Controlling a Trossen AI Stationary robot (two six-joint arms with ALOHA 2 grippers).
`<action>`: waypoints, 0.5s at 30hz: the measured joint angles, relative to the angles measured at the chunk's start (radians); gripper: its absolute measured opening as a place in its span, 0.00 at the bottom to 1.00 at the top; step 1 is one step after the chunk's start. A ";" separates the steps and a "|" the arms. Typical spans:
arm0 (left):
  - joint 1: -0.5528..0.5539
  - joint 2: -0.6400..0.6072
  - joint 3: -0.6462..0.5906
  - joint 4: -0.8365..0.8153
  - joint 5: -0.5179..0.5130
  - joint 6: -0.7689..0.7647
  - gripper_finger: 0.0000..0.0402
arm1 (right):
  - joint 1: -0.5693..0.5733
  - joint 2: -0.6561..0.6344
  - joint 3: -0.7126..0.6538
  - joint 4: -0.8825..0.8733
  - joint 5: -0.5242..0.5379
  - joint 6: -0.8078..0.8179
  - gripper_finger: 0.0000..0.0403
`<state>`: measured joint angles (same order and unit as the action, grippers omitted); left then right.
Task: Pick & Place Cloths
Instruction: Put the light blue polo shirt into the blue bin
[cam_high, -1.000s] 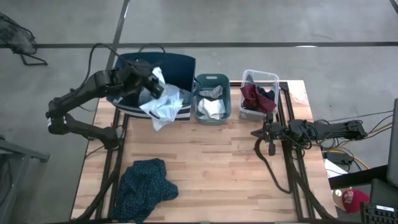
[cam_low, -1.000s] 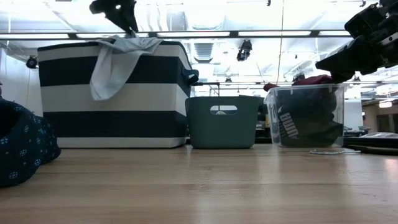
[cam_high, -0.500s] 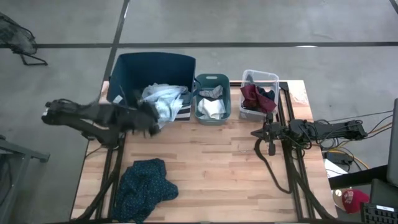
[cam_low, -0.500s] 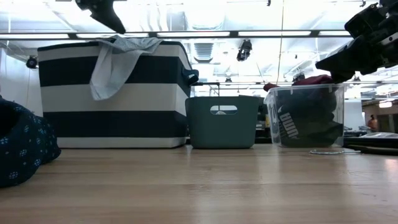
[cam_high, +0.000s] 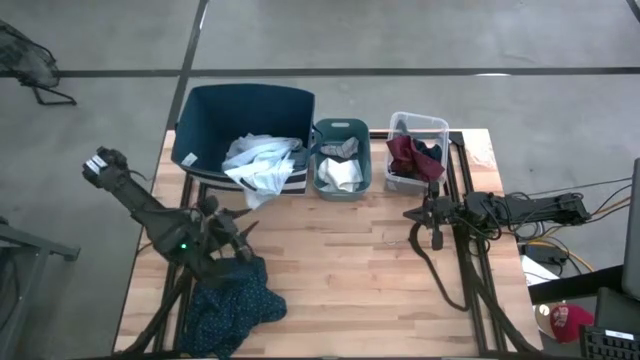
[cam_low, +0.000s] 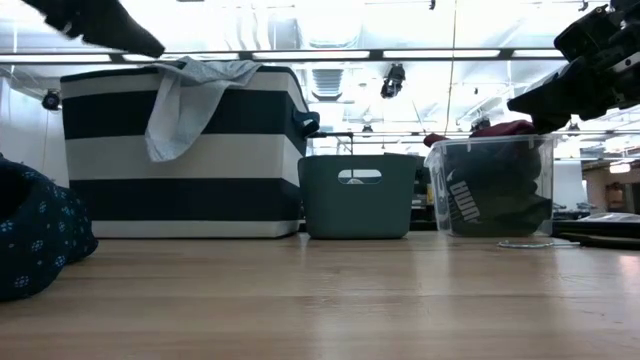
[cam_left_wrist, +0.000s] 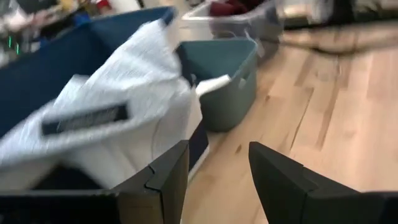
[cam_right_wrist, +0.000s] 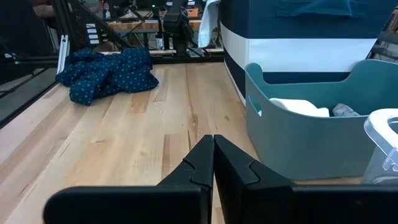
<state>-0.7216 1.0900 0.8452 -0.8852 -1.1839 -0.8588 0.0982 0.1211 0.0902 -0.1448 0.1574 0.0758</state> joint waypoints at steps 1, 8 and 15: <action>-0.006 -0.007 -0.014 -0.019 -0.009 -0.082 0.43 | 0.000 0.000 0.000 0.000 0.000 0.000 0.02; 0.007 -0.020 -0.150 -0.163 -0.033 -0.503 0.43 | 0.000 0.000 0.000 0.000 0.000 0.001 0.02; 0.048 -0.057 -0.247 -0.263 -0.104 -0.754 0.43 | 0.000 0.000 0.000 0.000 0.000 0.000 0.02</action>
<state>-0.6731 1.0332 0.5980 -1.1484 -1.2877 -1.6131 0.0981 0.1211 0.0902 -0.1448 0.1574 0.0760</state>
